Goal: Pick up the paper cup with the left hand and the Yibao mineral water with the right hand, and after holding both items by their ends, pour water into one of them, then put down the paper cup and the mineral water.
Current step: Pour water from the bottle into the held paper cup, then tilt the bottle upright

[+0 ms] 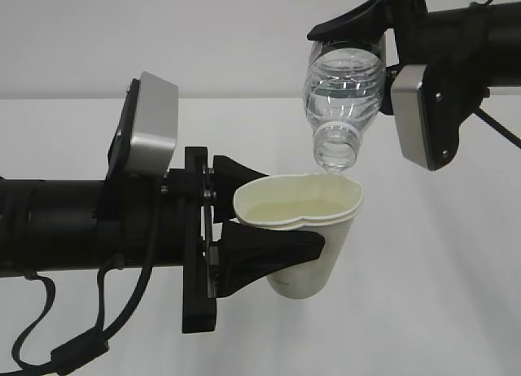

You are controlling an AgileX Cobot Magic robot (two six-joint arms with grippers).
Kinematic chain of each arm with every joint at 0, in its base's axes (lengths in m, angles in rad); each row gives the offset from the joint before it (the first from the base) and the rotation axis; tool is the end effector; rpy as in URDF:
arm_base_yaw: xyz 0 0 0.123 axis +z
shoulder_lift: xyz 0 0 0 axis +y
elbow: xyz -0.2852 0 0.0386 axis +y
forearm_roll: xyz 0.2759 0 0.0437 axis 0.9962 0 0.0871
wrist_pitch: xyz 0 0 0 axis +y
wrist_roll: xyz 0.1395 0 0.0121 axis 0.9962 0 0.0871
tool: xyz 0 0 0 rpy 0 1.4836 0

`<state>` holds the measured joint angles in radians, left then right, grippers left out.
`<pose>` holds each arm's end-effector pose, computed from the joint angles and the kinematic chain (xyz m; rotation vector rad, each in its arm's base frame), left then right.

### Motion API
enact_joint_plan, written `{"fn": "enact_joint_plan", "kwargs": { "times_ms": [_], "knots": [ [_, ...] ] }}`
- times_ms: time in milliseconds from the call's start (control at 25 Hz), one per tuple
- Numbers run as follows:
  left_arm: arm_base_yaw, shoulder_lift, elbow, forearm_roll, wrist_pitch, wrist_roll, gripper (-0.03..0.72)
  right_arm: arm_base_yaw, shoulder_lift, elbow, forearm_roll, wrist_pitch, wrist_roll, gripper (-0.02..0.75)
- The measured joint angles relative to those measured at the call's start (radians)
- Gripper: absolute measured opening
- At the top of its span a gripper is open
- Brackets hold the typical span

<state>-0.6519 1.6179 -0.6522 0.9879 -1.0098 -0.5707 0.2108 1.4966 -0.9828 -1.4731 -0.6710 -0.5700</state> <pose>0.2124 -0.2866 0.1882 1.1886 1.3570 -1.0678 0.3559 0.1647 0.2751 -1.8432 0.4107 -0.6145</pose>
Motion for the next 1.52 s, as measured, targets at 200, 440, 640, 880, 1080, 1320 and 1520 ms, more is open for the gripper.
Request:
{"fn": "enact_joint_plan", "kwargs": {
  "times_ms": [200, 440, 640, 880, 1080, 1320, 1520],
  "knots": [
    [0.000, 0.000, 0.000, 0.000, 0.000, 0.000, 0.373, 0.000, 0.000, 0.000, 0.001, 0.000, 0.000, 0.435],
    [0.000, 0.000, 0.000, 0.000, 0.000, 0.000, 0.373, 0.000, 0.000, 0.000, 0.001, 0.000, 0.000, 0.435],
    [0.000, 0.000, 0.000, 0.000, 0.000, 0.000, 0.373, 0.000, 0.000, 0.000, 0.002, 0.000, -0.002, 0.435],
    [0.000, 0.000, 0.000, 0.000, 0.002, 0.000, 0.373, 0.000, 0.000, 0.000, 0.002, 0.000, -0.002, 0.435],
    [0.000, 0.000, 0.000, -0.002, 0.002, 0.000, 0.373, 0.000, 0.000, 0.000, 0.006, -0.004, -0.002, 0.435],
    [-0.002, 0.000, 0.000, -0.010, 0.004, 0.000, 0.373, 0.000, 0.000, 0.000, 0.017, -0.004, 0.004, 0.435],
    [-0.004, 0.000, 0.000, -0.015, 0.004, 0.000, 0.373, 0.000, 0.000, 0.000, 0.017, -0.019, 0.019, 0.435]
  ]
}}
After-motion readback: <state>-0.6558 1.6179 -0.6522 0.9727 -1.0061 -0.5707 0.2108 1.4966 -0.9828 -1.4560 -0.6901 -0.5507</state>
